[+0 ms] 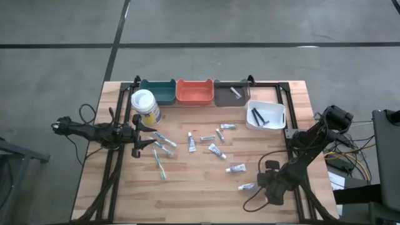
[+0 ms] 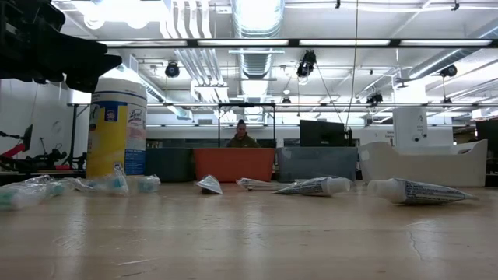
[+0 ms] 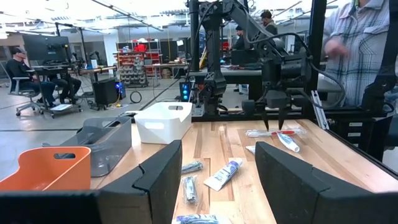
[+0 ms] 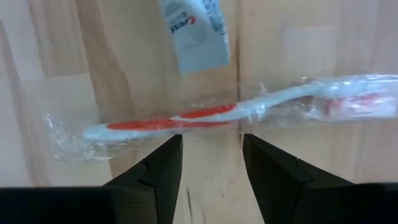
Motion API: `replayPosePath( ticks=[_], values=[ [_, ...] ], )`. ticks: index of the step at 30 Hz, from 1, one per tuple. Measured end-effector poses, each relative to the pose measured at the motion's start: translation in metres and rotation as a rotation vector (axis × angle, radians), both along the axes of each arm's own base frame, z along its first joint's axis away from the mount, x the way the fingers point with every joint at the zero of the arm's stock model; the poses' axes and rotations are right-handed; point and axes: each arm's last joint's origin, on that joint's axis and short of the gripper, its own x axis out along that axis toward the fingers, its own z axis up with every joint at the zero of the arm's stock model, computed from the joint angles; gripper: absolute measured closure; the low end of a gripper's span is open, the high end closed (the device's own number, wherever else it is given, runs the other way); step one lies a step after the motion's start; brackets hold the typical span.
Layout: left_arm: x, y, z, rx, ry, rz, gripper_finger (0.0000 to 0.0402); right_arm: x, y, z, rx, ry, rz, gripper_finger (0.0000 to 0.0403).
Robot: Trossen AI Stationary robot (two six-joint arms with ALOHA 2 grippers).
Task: Pick & Place Travel size toiletries
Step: Move the orange toothbrush to the top middle of the table
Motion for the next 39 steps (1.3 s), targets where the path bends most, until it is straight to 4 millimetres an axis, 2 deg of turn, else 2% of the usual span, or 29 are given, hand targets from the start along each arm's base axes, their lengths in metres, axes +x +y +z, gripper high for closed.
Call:
replayPosePath(
  ticks=[6,17,24,31,39],
  values=[
    [0.0,0.0,0.0,0.0,0.001,0.0,0.0193,0.008,0.004,-0.014,-0.022,0.01,0.038,0.0239],
    [0.0,0.0,0.0,0.0,0.0,0.0,0.0193,0.036,0.0,-0.008,0.027,-0.031,0.011,0.0239],
    [0.0,0.0,0.0,0.0,0.0,0.0,0.0193,0.056,-0.008,-0.011,-0.001,-0.11,0.029,0.0239],
    [0.0,0.0,0.0,0.0,0.0,0.001,0.0193,0.083,-0.024,-0.017,0.022,-0.181,-0.013,0.0239],
    [0.0,0.0,0.0,0.0,0.0,0.001,0.0193,0.117,-0.059,-0.02,0.029,-0.272,-0.121,0.0239]
  ],
)
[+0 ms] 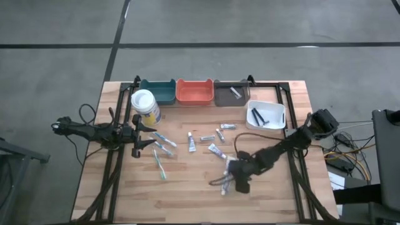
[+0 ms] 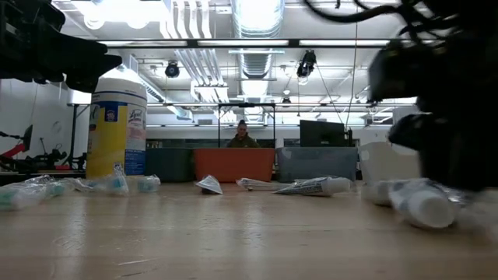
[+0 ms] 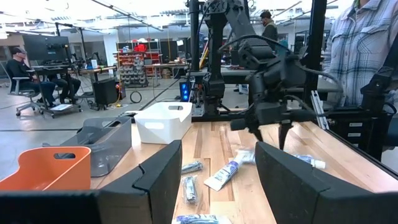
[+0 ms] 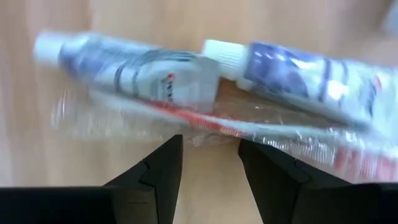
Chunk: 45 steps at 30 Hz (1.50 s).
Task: Pick & Place Travel size toiletries
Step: Move the orange toothbrush to the top middle of the table, then put the right nail cutter into the black bin
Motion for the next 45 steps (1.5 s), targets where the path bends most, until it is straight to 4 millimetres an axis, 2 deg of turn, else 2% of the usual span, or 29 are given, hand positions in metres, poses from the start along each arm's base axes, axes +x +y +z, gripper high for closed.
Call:
replayPosePath(
  ticks=[17,28,32,38,45],
  values=[
    [0.0,0.0,0.0,0.0,0.0,0.0,0.0193,0.047,-0.105,0.005,-0.042,-0.216,-0.214,0.0239],
    [0.0,0.0,0.0,0.0,0.0,0.0,0.0193,0.079,-0.164,-0.012,-0.079,-0.372,-0.31,0.0239],
    [0.0,0.0,0.0,0.0,0.0,0.0,0.0193,0.095,-0.176,0.003,-0.108,-0.414,-0.264,0.0239],
    [0.0,0.0,0.0,0.0,0.001,0.0,0.0193,0.113,-0.197,0.041,-0.189,-0.446,-0.209,0.0239],
    [0.0,0.0,0.0,0.0,0.001,0.0,0.0193,0.119,-0.213,0.072,-0.248,-0.352,-0.15,0.0239]
  ],
)
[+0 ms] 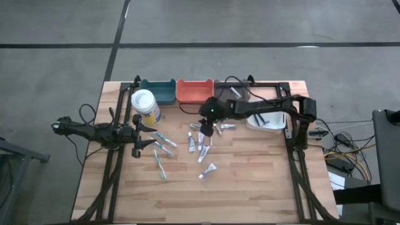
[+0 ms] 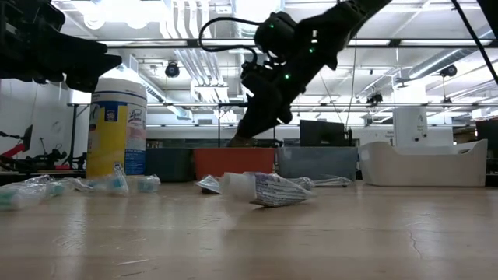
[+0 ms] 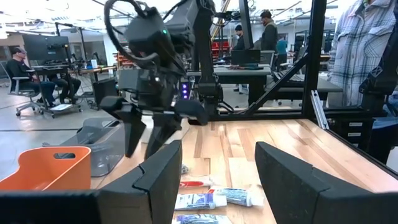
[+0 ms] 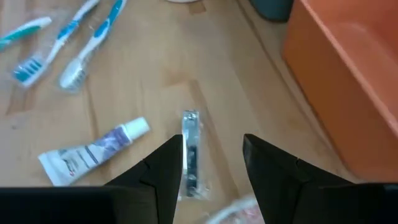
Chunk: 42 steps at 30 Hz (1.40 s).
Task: Pick & Place Travel size toiletries
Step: Put the right nail cutter into the black bin
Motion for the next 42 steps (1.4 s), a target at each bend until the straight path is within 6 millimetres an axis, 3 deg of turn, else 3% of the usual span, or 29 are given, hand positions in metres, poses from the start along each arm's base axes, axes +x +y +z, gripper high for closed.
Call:
replayPosePath(
  ticks=[8,17,28,42],
  values=[
    [0.0,0.0,0.0,0.0,-0.001,0.0,0.0193,-0.021,-0.011,0.022,0.058,0.115,0.101,0.0239],
    [0.0,0.0,0.0,0.0,0.0,0.0,0.0193,-0.055,-0.01,0.023,0.053,0.241,0.141,0.0239],
    [0.0,0.0,0.0,0.0,0.001,0.0,0.0193,-0.09,-0.013,-0.011,0.101,0.359,0.111,0.0239],
    [0.0,0.0,0.0,0.0,0.002,0.0,0.0193,-0.104,-0.016,-0.038,0.08,0.374,0.13,0.0239]
  ],
)
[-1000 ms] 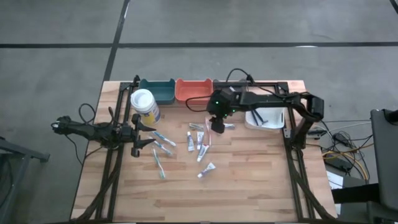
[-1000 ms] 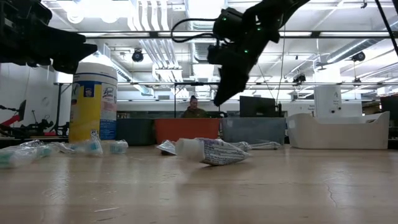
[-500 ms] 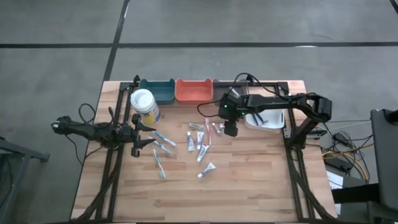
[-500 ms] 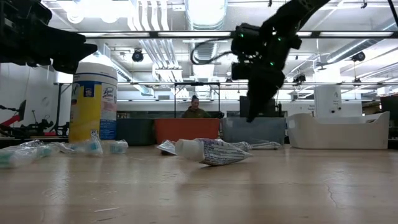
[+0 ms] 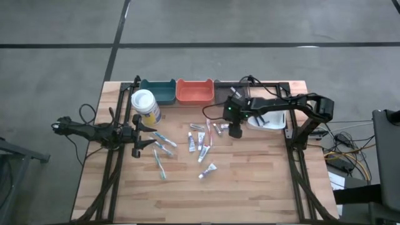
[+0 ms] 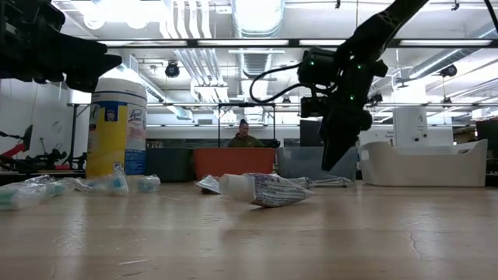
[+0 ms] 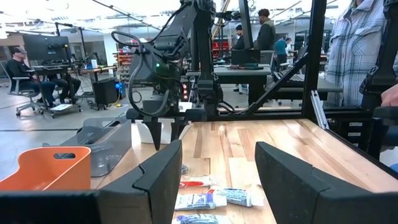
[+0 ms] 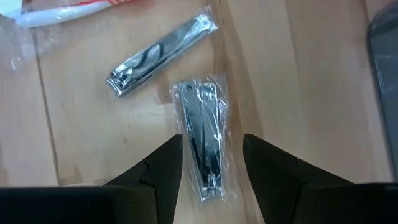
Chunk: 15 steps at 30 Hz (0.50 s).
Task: Pick & Place Travel size toiletries
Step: Put the right nail cutter into the black bin
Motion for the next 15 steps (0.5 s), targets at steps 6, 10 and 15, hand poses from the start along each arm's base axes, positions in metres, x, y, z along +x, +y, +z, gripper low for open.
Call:
replayPosePath(
  ticks=[6,10,15],
  values=[
    [0.0,0.0,0.0,0.0,0.0,0.0,0.0193,-0.003,0.001,-0.006,-0.013,0.004,0.031,0.0239],
    [0.0,0.0,0.0,0.0,0.0,0.0,0.0193,-0.008,0.002,-0.012,-0.013,0.026,0.048,0.0239],
    [0.0,0.0,0.0,0.0,0.0,0.0,0.0193,-0.012,0.004,-0.018,-0.007,0.042,0.05,0.0239]
  ],
)
